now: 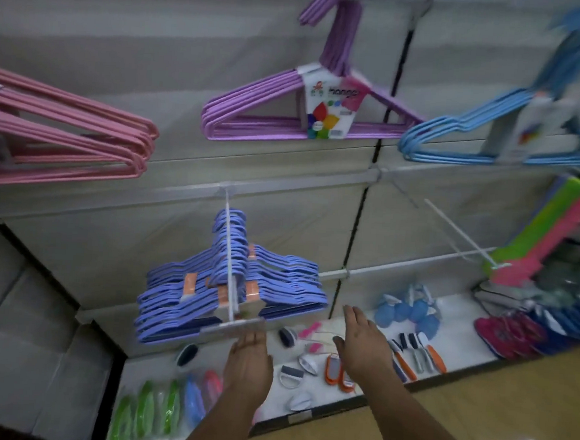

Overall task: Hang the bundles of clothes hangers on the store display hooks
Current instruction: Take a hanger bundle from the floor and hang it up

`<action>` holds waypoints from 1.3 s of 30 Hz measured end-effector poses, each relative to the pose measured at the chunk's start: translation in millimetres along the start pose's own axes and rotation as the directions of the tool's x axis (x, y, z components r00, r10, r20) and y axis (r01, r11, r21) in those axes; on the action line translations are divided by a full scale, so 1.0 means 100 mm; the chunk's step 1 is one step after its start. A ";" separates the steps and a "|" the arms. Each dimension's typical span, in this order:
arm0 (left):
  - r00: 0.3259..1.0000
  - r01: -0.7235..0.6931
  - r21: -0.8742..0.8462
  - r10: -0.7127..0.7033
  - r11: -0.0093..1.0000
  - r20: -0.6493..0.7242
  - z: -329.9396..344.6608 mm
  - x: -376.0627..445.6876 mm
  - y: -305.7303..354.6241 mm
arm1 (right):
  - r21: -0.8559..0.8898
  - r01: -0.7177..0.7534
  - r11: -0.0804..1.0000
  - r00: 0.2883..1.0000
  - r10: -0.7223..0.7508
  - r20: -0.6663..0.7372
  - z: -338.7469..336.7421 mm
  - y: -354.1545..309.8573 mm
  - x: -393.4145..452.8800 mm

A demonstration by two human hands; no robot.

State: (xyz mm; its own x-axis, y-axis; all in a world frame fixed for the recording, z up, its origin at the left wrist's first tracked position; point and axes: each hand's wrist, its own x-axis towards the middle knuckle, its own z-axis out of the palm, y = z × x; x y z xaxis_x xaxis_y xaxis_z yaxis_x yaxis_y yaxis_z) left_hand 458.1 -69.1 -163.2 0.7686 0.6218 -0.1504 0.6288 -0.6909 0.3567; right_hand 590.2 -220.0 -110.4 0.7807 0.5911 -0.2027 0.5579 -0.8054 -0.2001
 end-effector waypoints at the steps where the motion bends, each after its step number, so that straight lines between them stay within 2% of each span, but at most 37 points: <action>1: 0.999 -0.048 0.025 0.047 0.999 0.009 0.00 -0.02 0.18 | 0.004 -0.032 0.999 0.999 0.032 -0.013 -0.05 0.17 -0.12; 6: 0.971 -0.229 0.094 0.220 0.969 0.090 0.05 -0.17 1.25 | 0.041 -0.224 0.974 0.971 0.227 -0.082 -0.30 1.12 -0.74; 11: 0.915 -0.367 0.014 0.358 0.930 0.184 0.23 -0.50 2.50 | 0.082 -0.401 0.913 0.904 0.408 -0.128 -0.61 2.20 -1.42; 14: 0.851 -0.483 -0.012 0.473 0.875 0.226 0.39 -0.72 3.13 | 0.116 -0.498 0.860 0.845 0.511 -0.157 -0.71 2.78 -1.86; 20: 0.718 -0.598 -0.106 0.589 0.795 0.371 0.81 -1.19 4.20 | 0.206 -0.648 0.734 0.721 0.677 -0.144 -0.79 3.65 -2.70; 28: 0.487 -0.771 -0.144 0.721 0.620 0.493 1.47 -1.87 5.42 | 0.340 -0.802 0.492 0.490 0.866 -0.098 -0.66 4.55 -3.68; 30: 0.429 -0.804 -0.154 0.740 0.574 0.517 1.62 -1.99 5.70 | 0.372 -0.825 0.425 0.426 0.901 -0.084 -0.64 4.76 -3.85; 39: 0.282 -0.875 -0.198 0.796 0.443 0.535 2.09 -1.95 6.93 | 0.385 -0.887 0.256 0.254 0.965 -0.057 -0.81 5.73 -3.94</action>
State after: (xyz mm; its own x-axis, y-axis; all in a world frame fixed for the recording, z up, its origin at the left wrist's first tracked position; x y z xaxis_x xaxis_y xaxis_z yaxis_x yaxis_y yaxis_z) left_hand 768.7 -745.6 -79.5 0.7804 -0.5723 -0.2518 -0.4173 -0.7766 0.4719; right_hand 625.4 -917.8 -67.5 0.7532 -0.6298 -0.1898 -0.6576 -0.7141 -0.2402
